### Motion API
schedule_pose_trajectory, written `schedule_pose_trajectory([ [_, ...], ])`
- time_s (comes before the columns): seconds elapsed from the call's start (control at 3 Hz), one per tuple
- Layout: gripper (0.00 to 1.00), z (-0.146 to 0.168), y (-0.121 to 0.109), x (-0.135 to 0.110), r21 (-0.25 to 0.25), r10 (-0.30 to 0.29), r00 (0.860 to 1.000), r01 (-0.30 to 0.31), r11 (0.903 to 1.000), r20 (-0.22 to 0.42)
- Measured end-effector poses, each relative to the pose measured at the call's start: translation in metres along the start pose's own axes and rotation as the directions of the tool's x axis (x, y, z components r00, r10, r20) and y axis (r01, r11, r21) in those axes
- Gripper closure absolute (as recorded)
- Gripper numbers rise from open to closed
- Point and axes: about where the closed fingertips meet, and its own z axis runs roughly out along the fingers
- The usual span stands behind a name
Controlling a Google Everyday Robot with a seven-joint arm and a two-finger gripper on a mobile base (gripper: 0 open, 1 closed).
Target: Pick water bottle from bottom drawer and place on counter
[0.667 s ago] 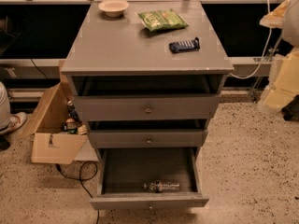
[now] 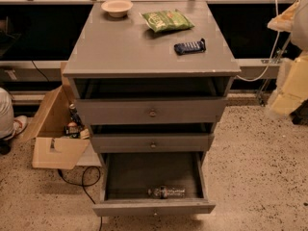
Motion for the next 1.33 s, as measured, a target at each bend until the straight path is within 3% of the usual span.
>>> schedule_pose_trajectory([
  [0.33, 0.00, 0.043, 0.010, 0.021, -0.068, 0.052, 0.996, -0.047, 0.9966, 0.069],
  [0.67, 0.00, 0.094, 0.024, 0.033, -0.129, 0.099, 0.981, -0.077, 0.9886, 0.168],
  [1.0, 0.00, 0.151, 0.041, 0.036, -0.164, 0.146, 0.955, -0.105, 0.9809, 0.259],
  [1.33, 0.00, 0.151, 0.041, 0.036, -0.164, 0.146, 0.955, -0.105, 0.9808, 0.259],
])
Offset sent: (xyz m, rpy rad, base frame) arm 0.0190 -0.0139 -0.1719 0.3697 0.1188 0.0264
